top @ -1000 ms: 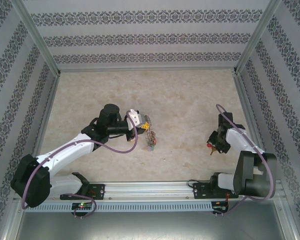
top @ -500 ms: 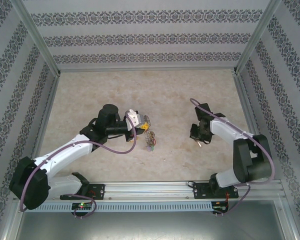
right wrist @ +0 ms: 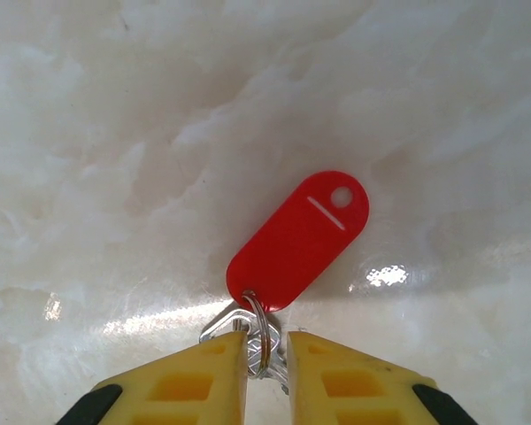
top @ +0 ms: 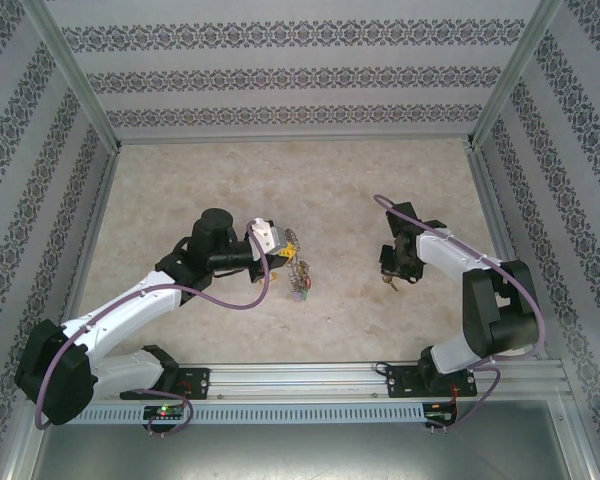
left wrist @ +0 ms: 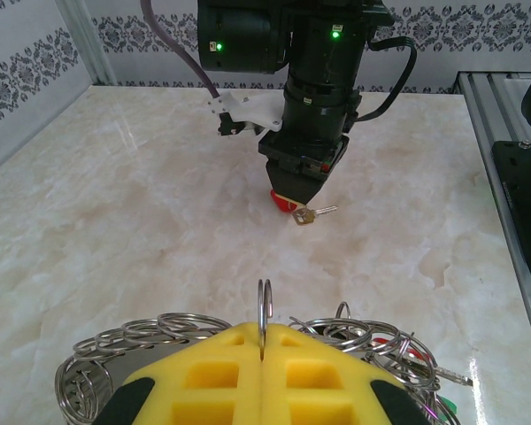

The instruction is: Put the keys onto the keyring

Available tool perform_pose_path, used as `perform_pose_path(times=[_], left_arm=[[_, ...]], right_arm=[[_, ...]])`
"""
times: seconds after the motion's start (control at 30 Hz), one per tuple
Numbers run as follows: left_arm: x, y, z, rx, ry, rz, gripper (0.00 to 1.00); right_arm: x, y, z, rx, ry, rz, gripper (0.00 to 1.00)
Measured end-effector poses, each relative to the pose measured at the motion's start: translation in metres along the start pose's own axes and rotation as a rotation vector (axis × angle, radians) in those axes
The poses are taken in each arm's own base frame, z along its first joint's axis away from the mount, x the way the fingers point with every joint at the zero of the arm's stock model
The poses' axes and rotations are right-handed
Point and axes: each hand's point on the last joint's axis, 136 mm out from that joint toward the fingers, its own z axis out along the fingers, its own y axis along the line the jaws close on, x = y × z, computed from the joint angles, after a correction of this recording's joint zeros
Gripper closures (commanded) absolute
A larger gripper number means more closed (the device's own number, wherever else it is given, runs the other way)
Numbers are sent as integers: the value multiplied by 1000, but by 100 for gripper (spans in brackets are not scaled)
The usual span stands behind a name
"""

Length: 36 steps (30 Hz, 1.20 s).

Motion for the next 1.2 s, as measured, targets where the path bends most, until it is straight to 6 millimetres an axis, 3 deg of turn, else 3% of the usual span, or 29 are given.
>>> perform_pose_path(times=[1.2], left_arm=[[0, 0, 0, 0, 0, -1, 100]], right_arm=[[4, 4, 3, -21, 25, 0, 85]])
